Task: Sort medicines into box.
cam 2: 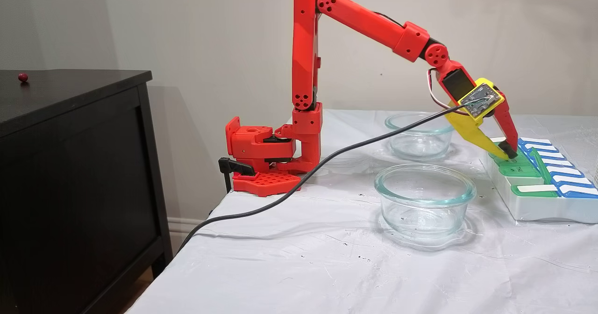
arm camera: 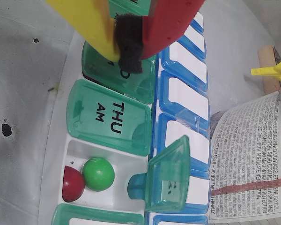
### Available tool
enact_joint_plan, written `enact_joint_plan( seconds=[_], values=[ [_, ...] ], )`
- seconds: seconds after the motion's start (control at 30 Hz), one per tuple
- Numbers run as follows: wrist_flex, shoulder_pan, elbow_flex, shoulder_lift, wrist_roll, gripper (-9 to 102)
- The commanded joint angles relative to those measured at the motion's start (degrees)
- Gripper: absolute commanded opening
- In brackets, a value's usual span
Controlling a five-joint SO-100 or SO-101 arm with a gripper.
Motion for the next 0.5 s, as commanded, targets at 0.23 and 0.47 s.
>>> enact_joint_plan(
  seconds=[0.23, 0.47],
  values=[
    [4.75, -0.53, -2.11, 0.18, -0.97, 0],
    [-5.27, 2.37, 0.62, 10.72, -4.66, 0]
  ],
)
